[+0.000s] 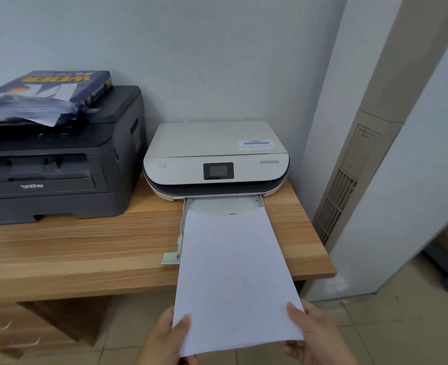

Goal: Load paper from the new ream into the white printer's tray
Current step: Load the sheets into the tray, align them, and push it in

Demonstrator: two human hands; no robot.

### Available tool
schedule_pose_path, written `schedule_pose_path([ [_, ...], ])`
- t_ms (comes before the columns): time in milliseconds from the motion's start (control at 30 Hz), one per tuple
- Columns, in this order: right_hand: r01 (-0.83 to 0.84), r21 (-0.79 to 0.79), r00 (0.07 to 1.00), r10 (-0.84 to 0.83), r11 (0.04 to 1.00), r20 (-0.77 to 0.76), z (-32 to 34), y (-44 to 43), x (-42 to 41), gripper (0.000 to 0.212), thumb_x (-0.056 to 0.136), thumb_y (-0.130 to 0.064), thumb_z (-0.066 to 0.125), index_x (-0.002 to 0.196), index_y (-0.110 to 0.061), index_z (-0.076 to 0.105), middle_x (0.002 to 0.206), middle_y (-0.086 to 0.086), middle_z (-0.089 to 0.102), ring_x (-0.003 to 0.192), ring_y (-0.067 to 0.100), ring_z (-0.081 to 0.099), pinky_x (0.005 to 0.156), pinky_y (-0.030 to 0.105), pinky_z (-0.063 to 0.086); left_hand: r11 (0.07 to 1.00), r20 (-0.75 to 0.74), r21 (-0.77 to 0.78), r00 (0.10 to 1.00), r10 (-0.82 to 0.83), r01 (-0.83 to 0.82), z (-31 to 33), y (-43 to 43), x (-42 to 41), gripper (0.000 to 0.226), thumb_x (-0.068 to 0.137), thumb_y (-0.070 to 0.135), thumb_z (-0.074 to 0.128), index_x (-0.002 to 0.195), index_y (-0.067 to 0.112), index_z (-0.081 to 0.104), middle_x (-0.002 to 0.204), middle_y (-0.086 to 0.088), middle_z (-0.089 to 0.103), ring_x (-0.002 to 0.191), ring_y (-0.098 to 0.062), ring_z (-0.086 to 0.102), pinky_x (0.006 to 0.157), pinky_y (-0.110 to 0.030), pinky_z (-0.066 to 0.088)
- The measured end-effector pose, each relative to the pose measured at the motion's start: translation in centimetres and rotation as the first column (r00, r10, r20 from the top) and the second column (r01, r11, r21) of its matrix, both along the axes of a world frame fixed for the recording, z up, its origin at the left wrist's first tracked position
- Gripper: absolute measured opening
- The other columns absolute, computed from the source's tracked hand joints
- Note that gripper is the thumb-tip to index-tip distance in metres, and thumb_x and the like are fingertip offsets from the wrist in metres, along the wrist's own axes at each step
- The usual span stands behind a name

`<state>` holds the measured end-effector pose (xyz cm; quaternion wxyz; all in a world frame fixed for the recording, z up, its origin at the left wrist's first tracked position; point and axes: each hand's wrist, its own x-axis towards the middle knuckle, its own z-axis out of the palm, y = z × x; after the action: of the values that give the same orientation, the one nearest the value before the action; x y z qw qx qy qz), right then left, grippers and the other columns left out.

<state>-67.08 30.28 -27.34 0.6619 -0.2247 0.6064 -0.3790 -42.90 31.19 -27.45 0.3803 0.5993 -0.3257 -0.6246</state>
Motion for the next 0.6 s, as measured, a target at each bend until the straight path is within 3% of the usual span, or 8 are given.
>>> schedule_pose_path([
  [133,0.022,0.065,0.997,-0.027,0.998,0.077,-0.1,0.0,0.3,0.01,0.095,-0.016,0.049,0.097,-0.009,0.056,0.072,0.02,0.057,0.033,0.025,0.053,0.036,0.025,0.047,0.997,-0.043,0.075,0.999,0.008,-0.004,0.4,0.0,0.0,0.01,0.093,0.016,0.048,0.099,0.007,0.051,0.074,-0.021,0.062,0.032,-0.021,0.054,0.032,-0.02,0.043],
  [233,-0.004,0.08,0.997,-0.002,0.997,0.074,-0.5,-0.1,0.3,0.011,0.096,-0.014,0.048,0.096,-0.006,0.055,0.069,0.023,0.058,0.032,0.026,0.052,0.034,0.025,0.045,0.994,0.022,0.101,0.999,0.034,-0.036,-0.3,-0.3,0.3,0.018,0.09,0.016,0.056,0.104,0.006,0.053,0.085,-0.011,0.064,0.065,-0.022,0.063,0.055,-0.03,0.049],
  [300,-0.026,0.087,0.997,0.02,0.996,0.073,-0.7,-0.1,0.1,0.013,0.095,-0.013,0.048,0.1,-0.003,0.055,0.071,0.025,0.059,0.034,0.027,0.054,0.035,0.027,0.045,0.997,0.123,0.067,0.992,0.018,-0.026,-0.8,-0.5,0.4,0.022,0.084,0.017,0.064,0.102,0.006,0.056,0.079,0.002,0.066,0.076,-0.017,0.06,0.064,-0.027,0.044],
  [367,-0.036,0.084,0.997,0.03,0.996,0.076,-0.7,-0.2,0.0,0.013,0.095,-0.012,0.049,0.101,-0.003,0.055,0.072,0.025,0.059,0.036,0.028,0.054,0.036,0.027,0.045,0.998,0.161,0.059,0.987,-0.016,0.007,-0.9,-0.7,0.6,0.016,0.089,0.015,0.057,0.102,0.006,0.057,0.077,0.005,0.064,0.074,-0.012,0.058,0.06,-0.021,0.041],
  [467,-0.021,0.072,0.996,0.014,0.997,0.09,-0.4,-0.6,0.1,0.01,0.094,-0.014,0.05,0.097,-0.006,0.056,0.07,0.021,0.058,0.034,0.025,0.053,0.034,0.025,0.046,0.994,0.07,0.098,0.996,-0.052,0.045,-0.6,-0.8,0.6,0.018,0.092,0.017,0.051,0.106,0.006,0.054,0.082,-0.012,0.065,0.06,-0.021,0.06,0.048,-0.024,0.045],
  [600,0.001,0.051,0.994,-0.006,0.999,0.109,0.0,-1.2,0.2,0.012,0.095,-0.015,0.049,0.096,-0.006,0.057,0.064,0.017,0.058,0.033,0.02,0.053,0.034,0.023,0.047,0.995,-0.04,0.095,0.999,0.015,-0.011,-0.3,-1.3,0.4,0.011,0.093,0.017,0.05,0.1,0.009,0.053,0.052,-0.018,0.061,0.036,-0.026,0.051,0.036,-0.022,0.04],
])
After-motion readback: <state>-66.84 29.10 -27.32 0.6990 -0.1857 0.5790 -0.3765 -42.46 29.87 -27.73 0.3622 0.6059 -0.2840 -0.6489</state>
